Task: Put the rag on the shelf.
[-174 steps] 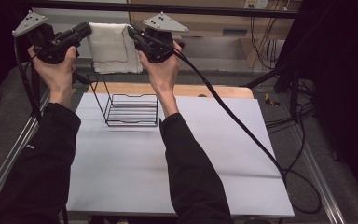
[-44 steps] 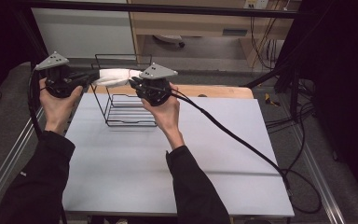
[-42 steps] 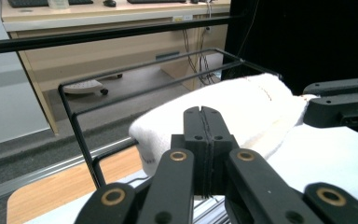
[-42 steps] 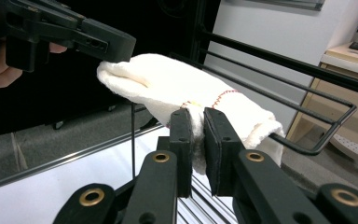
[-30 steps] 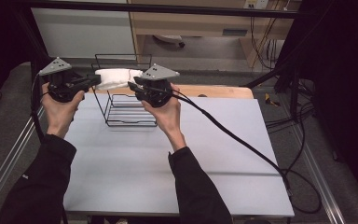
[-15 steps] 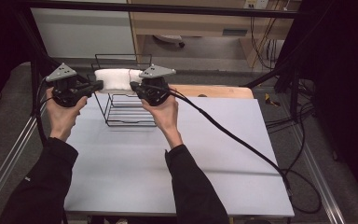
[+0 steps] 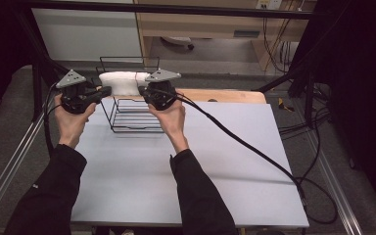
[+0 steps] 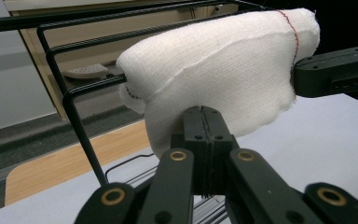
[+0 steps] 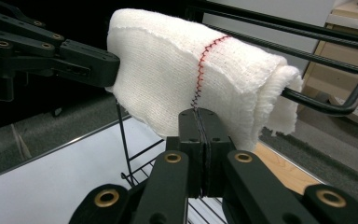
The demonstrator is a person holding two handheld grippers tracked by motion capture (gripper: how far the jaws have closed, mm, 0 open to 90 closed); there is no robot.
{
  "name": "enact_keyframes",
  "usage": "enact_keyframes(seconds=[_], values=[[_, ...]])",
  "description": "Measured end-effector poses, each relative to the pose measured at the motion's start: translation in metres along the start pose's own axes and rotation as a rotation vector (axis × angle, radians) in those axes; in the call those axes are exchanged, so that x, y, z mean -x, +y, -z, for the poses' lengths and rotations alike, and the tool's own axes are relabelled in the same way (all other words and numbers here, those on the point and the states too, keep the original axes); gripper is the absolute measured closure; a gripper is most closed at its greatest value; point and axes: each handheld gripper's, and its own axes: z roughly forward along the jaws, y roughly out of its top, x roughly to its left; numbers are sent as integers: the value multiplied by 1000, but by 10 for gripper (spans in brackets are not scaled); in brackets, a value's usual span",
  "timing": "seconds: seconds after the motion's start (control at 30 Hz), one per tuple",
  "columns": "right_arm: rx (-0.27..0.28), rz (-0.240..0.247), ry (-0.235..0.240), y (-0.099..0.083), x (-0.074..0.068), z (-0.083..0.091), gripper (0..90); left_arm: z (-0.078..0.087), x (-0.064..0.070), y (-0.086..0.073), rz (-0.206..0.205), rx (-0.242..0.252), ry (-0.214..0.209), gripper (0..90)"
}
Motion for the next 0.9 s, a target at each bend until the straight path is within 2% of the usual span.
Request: enact_keyframes(seconds=[0.23, 0.37, 0.47, 0.57, 0.73, 0.9], values=[[14, 1, 27, 4, -4, 12, 828, 11, 3, 0, -7, 2, -10, 821], [16, -14, 45, 8, -3, 24, 752, 20, 5, -1, -3, -15, -12, 704], [11, -14, 43, 9, -4, 36, 658, 26, 5, -5, 6, -29, -12, 612], [5, -25, 54, 8, -3, 47, 551, 30, 6, -10, -4, -51, -9, 535], [-29, -24, 48, 0, 0, 62, 373, 36, 9, -22, -1, -70, -21, 423], [-70, -28, 15, -13, 9, 76, 225, 35, 11, -38, 10, -108, -32, 299]])
